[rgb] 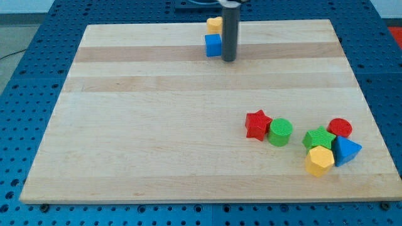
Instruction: Move blue cube into the yellow heart
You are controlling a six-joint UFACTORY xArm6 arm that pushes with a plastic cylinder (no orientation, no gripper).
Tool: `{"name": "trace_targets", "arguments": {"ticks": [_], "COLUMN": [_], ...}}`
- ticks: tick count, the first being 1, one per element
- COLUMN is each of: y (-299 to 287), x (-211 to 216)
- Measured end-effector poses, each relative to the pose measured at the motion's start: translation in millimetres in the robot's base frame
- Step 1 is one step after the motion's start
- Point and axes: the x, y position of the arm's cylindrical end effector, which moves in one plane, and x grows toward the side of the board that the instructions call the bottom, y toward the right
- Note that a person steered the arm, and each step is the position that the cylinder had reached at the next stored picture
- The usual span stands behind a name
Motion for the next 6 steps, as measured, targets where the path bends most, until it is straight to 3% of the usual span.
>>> {"name": "trace_targets", "arguments": {"ticks": [3,6], "y": [-73,-88], "x": [-25,-59]}}
